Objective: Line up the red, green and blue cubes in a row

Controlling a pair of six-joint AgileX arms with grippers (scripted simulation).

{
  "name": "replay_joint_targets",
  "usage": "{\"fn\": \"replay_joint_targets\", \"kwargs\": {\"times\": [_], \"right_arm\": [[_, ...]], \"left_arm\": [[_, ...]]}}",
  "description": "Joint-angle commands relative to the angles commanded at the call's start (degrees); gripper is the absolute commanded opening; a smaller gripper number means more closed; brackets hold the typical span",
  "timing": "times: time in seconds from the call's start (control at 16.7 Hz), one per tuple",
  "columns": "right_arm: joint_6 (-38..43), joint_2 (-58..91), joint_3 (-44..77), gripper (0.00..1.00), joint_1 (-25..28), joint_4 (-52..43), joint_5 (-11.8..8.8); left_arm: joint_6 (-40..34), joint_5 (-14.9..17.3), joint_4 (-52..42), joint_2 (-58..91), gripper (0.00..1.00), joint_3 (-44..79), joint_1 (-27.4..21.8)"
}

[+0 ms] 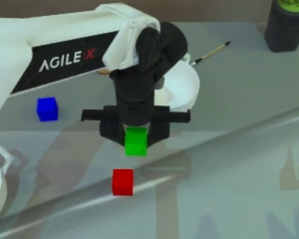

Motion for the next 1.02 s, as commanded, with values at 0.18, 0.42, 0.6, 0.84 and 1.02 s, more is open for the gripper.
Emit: {"fn": "replay_joint_targets", "kwargs": {"times": [0.18, 0.42, 0.6, 0.84, 1.02], "right_arm": [[0.00, 0.00, 0.00, 1.00, 0.00, 0.00, 0.00], [0.00, 0.00, 0.00, 1.00, 0.00, 0.00, 0.00], [0.00, 0.00, 0.00, 1.00, 0.00, 0.00, 0.00], [0.00, 0.00, 0.00, 1.00, 0.00, 0.00, 0.00], [0.00, 0.00, 0.00, 1.00, 0.00, 0.00, 0.00]], "left_arm": [[-8.11, -0.13, -1.35, 0.95, 0.00, 2.76, -5.43], [-10.72, -0.17, -1.84, 1.26, 0.00, 3.79, -7.53], [-10.57, -0.14, -1.53, 1.05, 0.00, 3.50, -7.31], [-10.54, -0.14, 3.76, 2.68, 0.00, -0.18, -7.34], [-10.60, -0.13, 9.40, 4.52, 0.00, -4.06, -7.36]]}}
